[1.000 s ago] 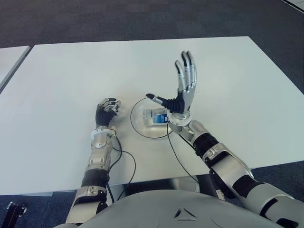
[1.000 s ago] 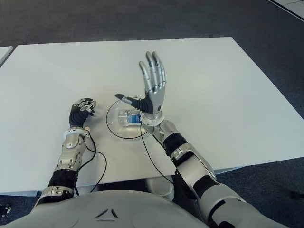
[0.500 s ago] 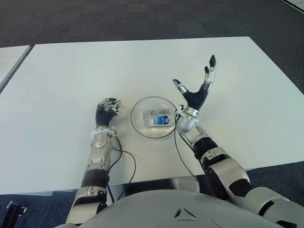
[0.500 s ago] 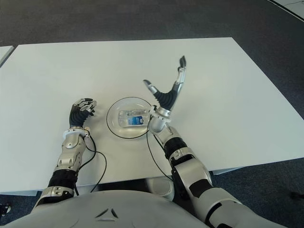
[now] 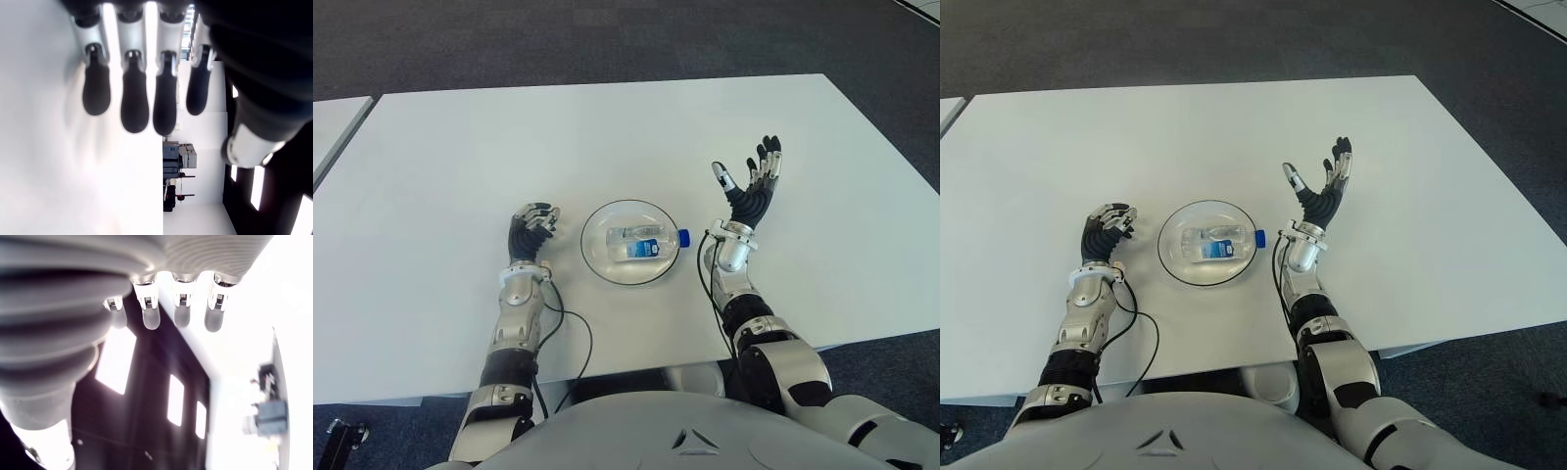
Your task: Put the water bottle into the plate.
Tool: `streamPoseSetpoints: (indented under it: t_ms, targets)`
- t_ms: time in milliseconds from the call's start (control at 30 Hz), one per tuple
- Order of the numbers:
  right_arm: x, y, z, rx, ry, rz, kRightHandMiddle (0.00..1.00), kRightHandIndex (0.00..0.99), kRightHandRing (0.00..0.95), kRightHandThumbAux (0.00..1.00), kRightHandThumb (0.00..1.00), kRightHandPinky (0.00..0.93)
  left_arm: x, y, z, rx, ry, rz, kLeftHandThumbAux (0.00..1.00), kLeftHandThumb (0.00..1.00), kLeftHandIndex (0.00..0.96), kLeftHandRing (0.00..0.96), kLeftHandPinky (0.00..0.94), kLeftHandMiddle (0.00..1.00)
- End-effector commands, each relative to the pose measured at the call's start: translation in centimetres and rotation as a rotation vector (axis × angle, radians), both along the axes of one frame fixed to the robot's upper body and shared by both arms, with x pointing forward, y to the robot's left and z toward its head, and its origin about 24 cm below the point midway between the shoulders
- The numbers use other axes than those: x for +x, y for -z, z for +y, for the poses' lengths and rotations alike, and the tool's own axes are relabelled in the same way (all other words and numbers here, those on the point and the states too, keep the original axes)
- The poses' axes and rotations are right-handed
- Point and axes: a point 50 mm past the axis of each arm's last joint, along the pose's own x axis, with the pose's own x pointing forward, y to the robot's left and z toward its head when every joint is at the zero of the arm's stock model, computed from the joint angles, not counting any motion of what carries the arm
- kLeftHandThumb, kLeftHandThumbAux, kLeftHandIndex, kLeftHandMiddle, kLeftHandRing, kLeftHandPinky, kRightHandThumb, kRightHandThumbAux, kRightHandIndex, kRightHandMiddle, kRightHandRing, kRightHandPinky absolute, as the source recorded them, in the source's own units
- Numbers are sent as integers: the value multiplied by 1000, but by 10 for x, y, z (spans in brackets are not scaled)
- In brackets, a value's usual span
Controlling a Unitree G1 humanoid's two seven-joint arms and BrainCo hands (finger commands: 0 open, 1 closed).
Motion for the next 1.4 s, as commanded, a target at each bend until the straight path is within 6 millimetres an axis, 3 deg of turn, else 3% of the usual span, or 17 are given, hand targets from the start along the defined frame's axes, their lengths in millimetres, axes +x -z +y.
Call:
streamPoseSetpoints:
  t_ms: [33, 167, 333, 367, 433, 567, 867, 1400]
  targets:
    - [-1, 11, -11, 36, -119, 99, 241, 109, 246, 833, 162, 313, -20, 28, -2, -46, -20, 164, 674, 837, 415, 640, 642, 514]
    - [0, 18, -15, 93, -224, 157, 352, 208, 370, 891, 221, 435, -20, 27, -1, -41, -18, 162, 674, 837, 413, 649, 654, 520]
    - [0, 21, -17, 131, -290, 188, 407, 280, 429, 911, 249, 479, -20, 27, -1, -36, -13, 162, 674, 837, 413, 652, 653, 521]
    - [-1, 23, -18, 138, -306, 202, 424, 329, 444, 846, 408, 486, -20, 27, -1, -35, -12, 162, 674, 837, 413, 653, 653, 523]
    - [-3, 25, -20, 147, -323, 220, 443, 374, 459, 790, 547, 491, -20, 27, -1, -34, -12, 161, 674, 838, 414, 654, 653, 523]
    - [-5, 27, -21, 141, -331, 243, 474, 413, 481, 744, 662, 507, -20, 27, -1, -33, -13, 161, 674, 838, 415, 654, 655, 521]
    - [-9, 34, -21, 129, -354, 283, 553, 431, 554, 727, 701, 574, -20, 27, -2, -30, -9, 161, 674, 838, 416, 661, 661, 525]
    - [-16, 62, -21, 207, -452, 408, 603, 436, 591, 721, 707, 580, -22, 28, -1, -38, -7, 156, 674, 837, 417, 652, 645, 519]
